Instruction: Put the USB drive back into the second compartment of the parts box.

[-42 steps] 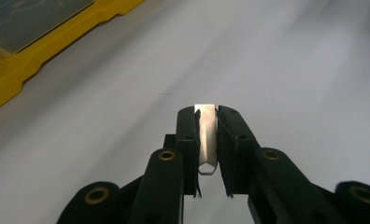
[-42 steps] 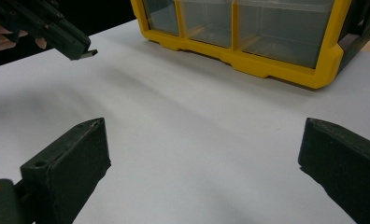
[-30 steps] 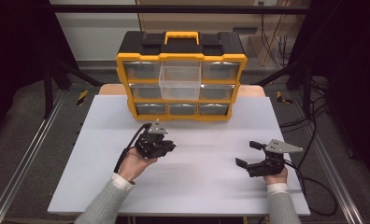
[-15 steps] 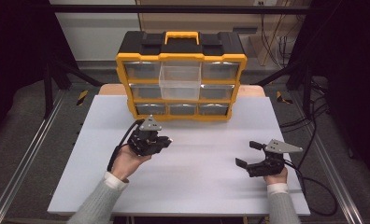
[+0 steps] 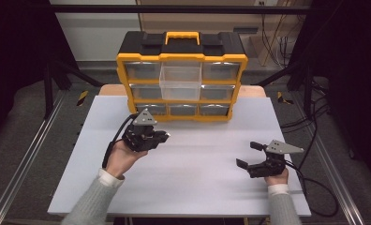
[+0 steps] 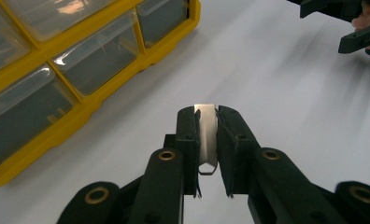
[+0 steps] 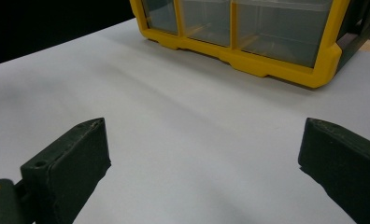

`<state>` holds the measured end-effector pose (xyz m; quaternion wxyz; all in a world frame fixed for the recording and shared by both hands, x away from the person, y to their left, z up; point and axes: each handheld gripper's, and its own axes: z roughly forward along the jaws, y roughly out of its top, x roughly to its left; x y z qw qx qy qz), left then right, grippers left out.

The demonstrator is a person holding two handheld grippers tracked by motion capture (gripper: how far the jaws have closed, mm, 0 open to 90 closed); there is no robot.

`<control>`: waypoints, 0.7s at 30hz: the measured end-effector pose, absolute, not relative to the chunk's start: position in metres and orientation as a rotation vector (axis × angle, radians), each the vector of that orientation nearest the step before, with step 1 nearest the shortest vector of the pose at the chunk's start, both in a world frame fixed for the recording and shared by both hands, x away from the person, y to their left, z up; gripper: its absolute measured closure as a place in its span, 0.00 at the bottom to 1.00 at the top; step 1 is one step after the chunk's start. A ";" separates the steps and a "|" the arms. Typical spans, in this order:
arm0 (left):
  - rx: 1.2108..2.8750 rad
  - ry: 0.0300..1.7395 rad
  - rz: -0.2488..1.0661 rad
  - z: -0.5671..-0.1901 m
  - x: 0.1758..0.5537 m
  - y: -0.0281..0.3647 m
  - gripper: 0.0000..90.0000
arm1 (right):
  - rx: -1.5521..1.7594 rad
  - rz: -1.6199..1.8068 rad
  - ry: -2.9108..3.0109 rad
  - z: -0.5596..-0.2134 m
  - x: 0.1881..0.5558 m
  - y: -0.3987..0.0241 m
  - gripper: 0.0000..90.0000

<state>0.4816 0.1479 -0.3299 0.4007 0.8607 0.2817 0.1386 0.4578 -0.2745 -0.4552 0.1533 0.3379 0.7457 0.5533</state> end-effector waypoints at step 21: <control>2.126 0.703 0.399 -0.295 0.479 0.162 0.88 | 0.969 1.583 2.135 -0.455 0.458 -0.275 0.03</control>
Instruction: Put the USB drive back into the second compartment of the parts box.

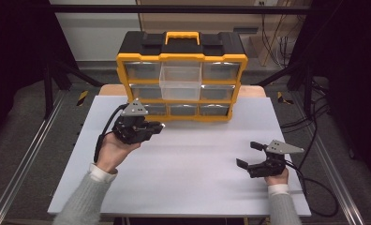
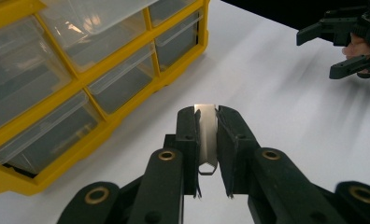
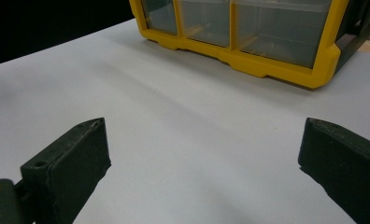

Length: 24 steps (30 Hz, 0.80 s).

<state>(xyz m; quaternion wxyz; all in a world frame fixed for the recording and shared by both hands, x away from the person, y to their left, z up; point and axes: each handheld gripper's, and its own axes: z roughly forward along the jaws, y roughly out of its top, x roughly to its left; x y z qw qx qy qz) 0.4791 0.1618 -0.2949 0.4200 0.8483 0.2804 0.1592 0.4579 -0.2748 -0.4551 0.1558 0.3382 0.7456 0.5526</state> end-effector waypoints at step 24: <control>2.103 0.663 0.451 -0.253 0.473 0.166 0.88 | 0.967 1.586 2.135 -0.455 0.458 -0.275 0.03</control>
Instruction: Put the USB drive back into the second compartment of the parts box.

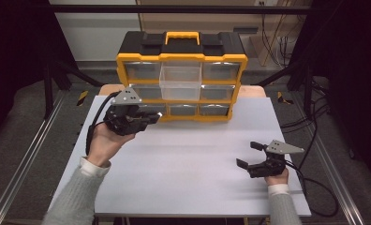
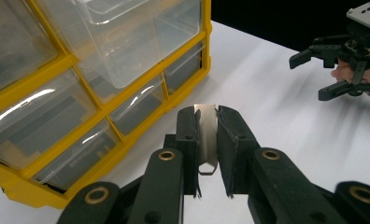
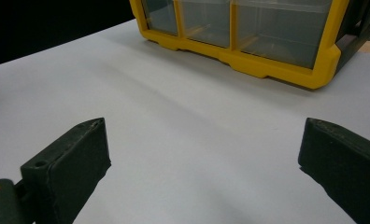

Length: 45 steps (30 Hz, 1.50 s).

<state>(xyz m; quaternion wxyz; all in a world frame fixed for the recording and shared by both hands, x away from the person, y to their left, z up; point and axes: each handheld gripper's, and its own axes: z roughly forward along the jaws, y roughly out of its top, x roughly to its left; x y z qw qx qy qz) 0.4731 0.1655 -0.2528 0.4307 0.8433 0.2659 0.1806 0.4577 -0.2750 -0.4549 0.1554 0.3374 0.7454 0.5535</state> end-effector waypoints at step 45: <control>2.048 0.665 0.464 -0.196 0.489 0.159 0.88 | 0.965 1.588 2.133 -0.455 0.458 -0.275 0.03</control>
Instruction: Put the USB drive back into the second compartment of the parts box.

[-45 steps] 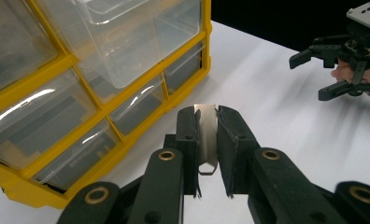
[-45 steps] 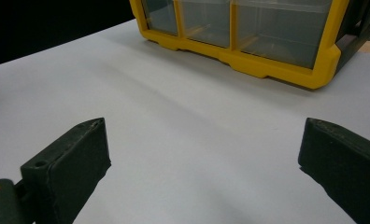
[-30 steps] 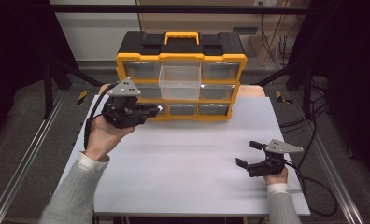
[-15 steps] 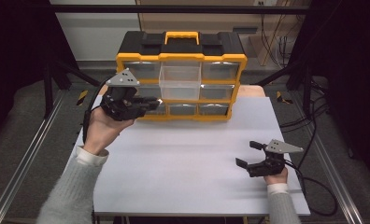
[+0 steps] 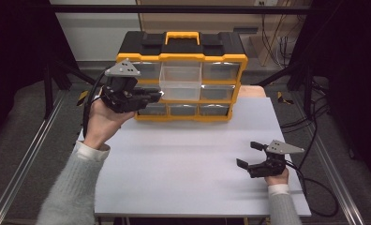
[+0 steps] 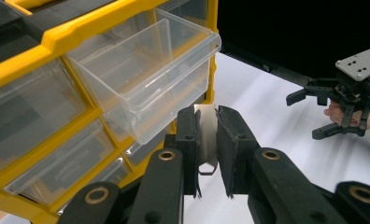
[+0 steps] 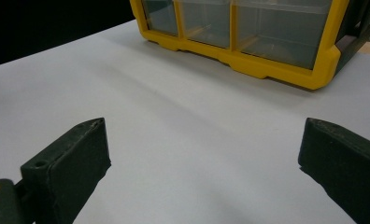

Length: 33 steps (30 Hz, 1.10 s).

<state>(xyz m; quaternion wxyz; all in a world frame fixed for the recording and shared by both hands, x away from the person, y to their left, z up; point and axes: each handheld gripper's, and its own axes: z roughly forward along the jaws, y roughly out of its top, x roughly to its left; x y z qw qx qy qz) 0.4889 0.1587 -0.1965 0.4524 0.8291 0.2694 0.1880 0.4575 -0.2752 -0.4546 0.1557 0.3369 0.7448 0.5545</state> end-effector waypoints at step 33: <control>2.035 0.735 0.501 -0.177 0.536 0.134 0.88 | 0.964 1.583 2.134 -0.455 0.457 -0.275 0.03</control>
